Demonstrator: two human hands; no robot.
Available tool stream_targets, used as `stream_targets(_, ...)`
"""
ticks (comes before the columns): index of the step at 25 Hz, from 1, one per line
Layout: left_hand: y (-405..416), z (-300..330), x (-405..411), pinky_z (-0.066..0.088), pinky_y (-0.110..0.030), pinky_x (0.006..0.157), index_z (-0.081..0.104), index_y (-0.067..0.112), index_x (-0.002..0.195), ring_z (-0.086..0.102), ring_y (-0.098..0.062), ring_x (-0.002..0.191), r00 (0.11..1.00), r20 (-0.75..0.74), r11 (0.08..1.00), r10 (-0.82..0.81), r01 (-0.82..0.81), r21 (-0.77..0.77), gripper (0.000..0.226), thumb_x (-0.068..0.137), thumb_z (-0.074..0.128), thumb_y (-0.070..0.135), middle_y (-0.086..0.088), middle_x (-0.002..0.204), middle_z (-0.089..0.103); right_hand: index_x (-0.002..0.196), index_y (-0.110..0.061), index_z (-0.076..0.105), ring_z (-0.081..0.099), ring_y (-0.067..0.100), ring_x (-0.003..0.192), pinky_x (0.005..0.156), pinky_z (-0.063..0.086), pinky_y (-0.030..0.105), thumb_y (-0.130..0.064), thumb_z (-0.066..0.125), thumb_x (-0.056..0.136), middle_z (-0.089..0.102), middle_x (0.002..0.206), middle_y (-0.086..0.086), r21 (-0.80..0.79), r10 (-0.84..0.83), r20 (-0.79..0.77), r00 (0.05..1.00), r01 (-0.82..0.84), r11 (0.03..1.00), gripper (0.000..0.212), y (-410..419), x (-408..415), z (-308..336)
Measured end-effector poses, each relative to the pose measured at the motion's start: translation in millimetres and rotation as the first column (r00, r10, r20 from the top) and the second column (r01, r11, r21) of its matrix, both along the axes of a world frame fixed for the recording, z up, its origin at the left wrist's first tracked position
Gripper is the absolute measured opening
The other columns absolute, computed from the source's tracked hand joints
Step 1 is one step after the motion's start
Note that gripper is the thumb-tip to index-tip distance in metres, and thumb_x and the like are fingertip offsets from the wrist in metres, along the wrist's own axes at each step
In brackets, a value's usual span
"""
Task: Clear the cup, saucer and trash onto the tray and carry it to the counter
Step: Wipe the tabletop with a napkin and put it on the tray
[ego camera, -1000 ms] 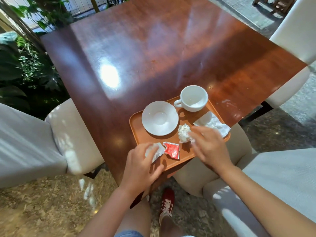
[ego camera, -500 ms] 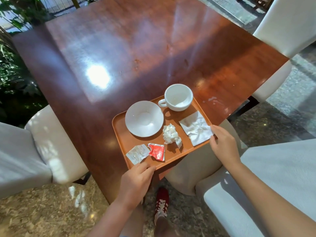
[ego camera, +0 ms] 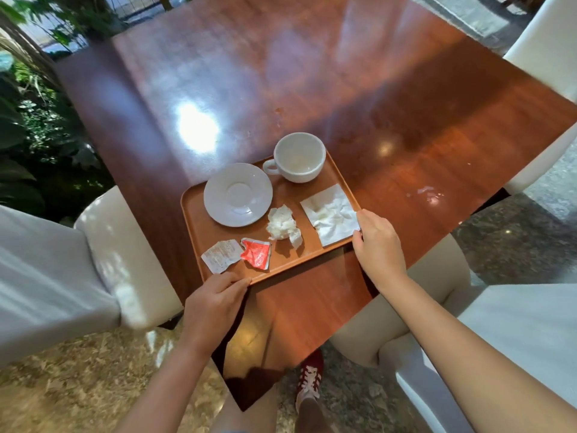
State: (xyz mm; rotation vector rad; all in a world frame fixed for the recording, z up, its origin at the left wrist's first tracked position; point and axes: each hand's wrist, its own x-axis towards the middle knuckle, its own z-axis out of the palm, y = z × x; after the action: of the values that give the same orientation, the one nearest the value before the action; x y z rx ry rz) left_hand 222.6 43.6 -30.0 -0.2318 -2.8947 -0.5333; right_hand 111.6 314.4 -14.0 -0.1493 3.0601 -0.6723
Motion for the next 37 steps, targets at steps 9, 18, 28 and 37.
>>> stream_targets(9, -33, -16, -26, 0.05, -0.033, 0.056, 0.074, 0.007, 0.094, 0.058, -0.022, 0.07, 0.996, -0.064, 0.998, 0.066, -0.064, 0.023, 0.023, 0.089, 0.053, 0.017, -0.006, 0.08, 0.066, 0.129, -0.005, 0.048, 0.055, 0.031, 0.104, 0.08, 0.05, 0.039, -0.011, 0.047, 0.093, 0.058, 0.125, 0.014, 0.152, 0.069, 0.067, 0.995, -0.078, 0.985, 0.036, -31, -25, 6)
stream_targets(18, 3, -10, -18, 0.039, -0.031, 0.09, 0.063, 0.009, 0.117, 0.053, -0.021, 0.101, 0.997, -0.073, 0.989, -0.001, 0.012, 0.149, 0.032, 0.088, 0.05, 0.016, -0.008, 0.106, 0.061, 0.115, -0.006, 0.062, 0.055, 0.037, 0.113, 0.082, 0.054, 0.046, -0.006, 0.066, 0.08, 0.057, 0.128, 0.021, 0.216, 0.303, -0.072, 0.95, -0.282, 0.935, 0.036, -45, -43, 16)
stream_targets(28, 121, -18, -46, 0.019, -0.047, 0.113, 0.036, 0.024, 0.142, 0.017, -0.02, 0.142, 0.928, 0.239, 0.947, -0.285, 0.311, -0.079, 0.059, 0.086, 0.045, 0.04, -0.007, 0.152, 0.033, 0.101, -0.004, 0.069, 0.057, 0.032, 0.111, 0.087, 0.052, 0.039, -0.001, 0.062, 0.081, 0.069, 0.112, 0.014, -0.036, 0.378, -0.093, 0.921, -0.382, 0.923, 0.021, -26, -56, 8)
stream_targets(37, 122, -22, -47, 0.014, -0.042, 0.114, 0.022, 0.031, 0.147, 0.009, -0.016, 0.145, 0.913, 0.312, 0.946, -0.265, 0.308, -0.099, 0.064, 0.087, 0.041, 0.044, 0.0, 0.156, 0.021, 0.102, 0.0, 0.068, 0.061, 0.038, 0.106, 0.094, 0.044, 0.041, 0.009, 0.063, 0.076, 0.068, 0.112, 0.02, -0.126, -0.038, -0.269, 0.962, 0.004, 0.992, 0.028, 154, -71, 22)
